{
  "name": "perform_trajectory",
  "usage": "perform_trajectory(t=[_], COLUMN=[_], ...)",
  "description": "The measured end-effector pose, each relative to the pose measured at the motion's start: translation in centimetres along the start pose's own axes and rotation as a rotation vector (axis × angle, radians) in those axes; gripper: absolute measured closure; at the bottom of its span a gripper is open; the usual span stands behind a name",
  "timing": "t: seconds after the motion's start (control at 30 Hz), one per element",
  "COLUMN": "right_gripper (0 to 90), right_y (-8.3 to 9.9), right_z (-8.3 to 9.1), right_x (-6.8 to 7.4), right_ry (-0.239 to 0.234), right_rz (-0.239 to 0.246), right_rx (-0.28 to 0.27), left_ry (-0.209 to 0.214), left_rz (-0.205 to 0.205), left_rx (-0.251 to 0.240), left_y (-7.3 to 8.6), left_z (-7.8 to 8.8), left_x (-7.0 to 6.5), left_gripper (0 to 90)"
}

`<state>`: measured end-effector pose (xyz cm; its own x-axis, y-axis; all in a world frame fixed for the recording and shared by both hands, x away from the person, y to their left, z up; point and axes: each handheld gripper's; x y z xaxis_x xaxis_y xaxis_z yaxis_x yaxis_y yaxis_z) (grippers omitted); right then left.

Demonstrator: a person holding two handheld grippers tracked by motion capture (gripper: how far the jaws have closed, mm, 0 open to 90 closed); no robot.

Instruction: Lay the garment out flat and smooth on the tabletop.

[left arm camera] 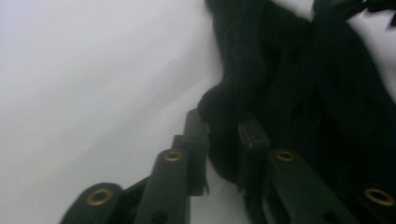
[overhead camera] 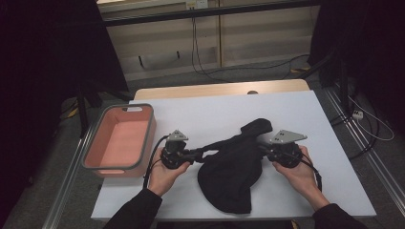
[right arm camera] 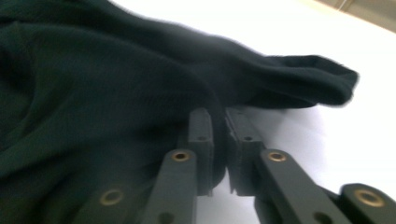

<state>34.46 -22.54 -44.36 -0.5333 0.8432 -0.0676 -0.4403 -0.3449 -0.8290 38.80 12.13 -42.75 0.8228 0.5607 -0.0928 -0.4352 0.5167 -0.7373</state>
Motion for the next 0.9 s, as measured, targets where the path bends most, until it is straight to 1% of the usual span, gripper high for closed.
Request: perform_trajectory(t=[0.03,0.07,0.1,0.13,0.17,0.2,0.27,0.33,0.37,0.43,0.53,0.6,0.67,0.7,0.77,0.83,0.87,0.9], right_gripper=[76.6,72.6,68.4,65.5,62.7,59.4,56.5,55.4,55.4,57.4,58.0,58.1,57.0,55.4,51.0,49.5,48.7,48.2], right_y=[0.2,0.3,0.3,0.3,0.3,0.3,0.3,0.4,0.4,0.6,0.8,0.9,1.1,1.2,1.3,1.3,1.3,1.3], right_z=[0.1,0.2,0.4,0.6,0.9,1.2,1.9,2.4,2.7,3.0,3.2,3.1,2.9,2.6,2.2,1.7,1.5,1.3], right_x=[0.3,0.6,0.8,0.9,0.9,0.9,0.9,1.0,1.2,1.6,2.4,2.8,3.1,3.3,3.6,3.7,3.8,3.8], right_ry=[-0.016,-0.026,-0.025,-0.025,-0.031,-0.035,-0.042,-0.049,-0.063,-0.082,-0.110,-0.133,-0.149,-0.160,-0.160,-0.174,-0.176,-0.175], right_rz=[0.000,0.007,0.014,0.011,0.005,-0.007,-0.018,-0.021,-0.027,-0.019,-0.001,0.003,0.009,0.018,0.029,0.028,0.024,0.025], right_rx=[0.005,0.004,0.002,-0.006,-0.016,-0.027,-0.043,-0.058,-0.061,-0.061,-0.045,-0.040,-0.030,-0.019,-0.005,0.006,0.010,0.013], left_ry=[-0.005,-0.015,-0.030,-0.031,-0.018,-0.008,-0.013,-0.010,-0.014,-0.016,-0.026,-0.015,0.001,0.000,0.029,0.047,0.041,0.031], left_rz=[0.004,-0.006,-0.011,-0.012,-0.021,-0.020,-0.052,-0.079,-0.097,-0.124,-0.112,-0.121,-0.127,-0.120,-0.101,-0.115,-0.121,-0.120], left_rx=[0.005,0.019,0.017,0.001,-0.014,-0.032,-0.048,-0.046,-0.037,-0.031,-0.017,0.007,0.025,0.024,0.019,0.034,0.044,0.053], left_y=[0.3,0.4,0.3,0.1,-0.3,-0.6,-1.4,-2.1,-2.4,-3.2,-4.6,-5.4,-5.8,-5.9,-5.8,-5.7,-5.7,-5.7], left_z=[-0.1,-0.1,0.0,0.2,0.4,0.5,0.4,-0.2,-0.6,-1.8,-3.6,-4.9,-6.1,-6.4,-7.2,-8.2,-8.5,-8.9], left_x=[-0.1,-0.1,-0.3,-0.4,-0.4,-0.6,-1.0,-1.4,-1.6,-1.8,-1.6,-1.4,-1.3,-1.3,-1.2,-1.3,-1.4,-1.4], left_gripper=[70.1,66.3,59.8,54.3,52.0,49.1,43.9,42.1,41.1,39.3,38.8,39.3,42.6,42.4,40.3,38.6,38.7,38.9])
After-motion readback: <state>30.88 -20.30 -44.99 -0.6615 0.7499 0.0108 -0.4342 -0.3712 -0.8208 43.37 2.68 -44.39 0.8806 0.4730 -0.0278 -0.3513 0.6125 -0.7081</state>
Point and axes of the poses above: each handheld gripper's, and its own axes: z roughly backward along the jaws, y roughly out of its underside, x roughly to its left, and after that the axes turned 4 degrees about -z, right-handed
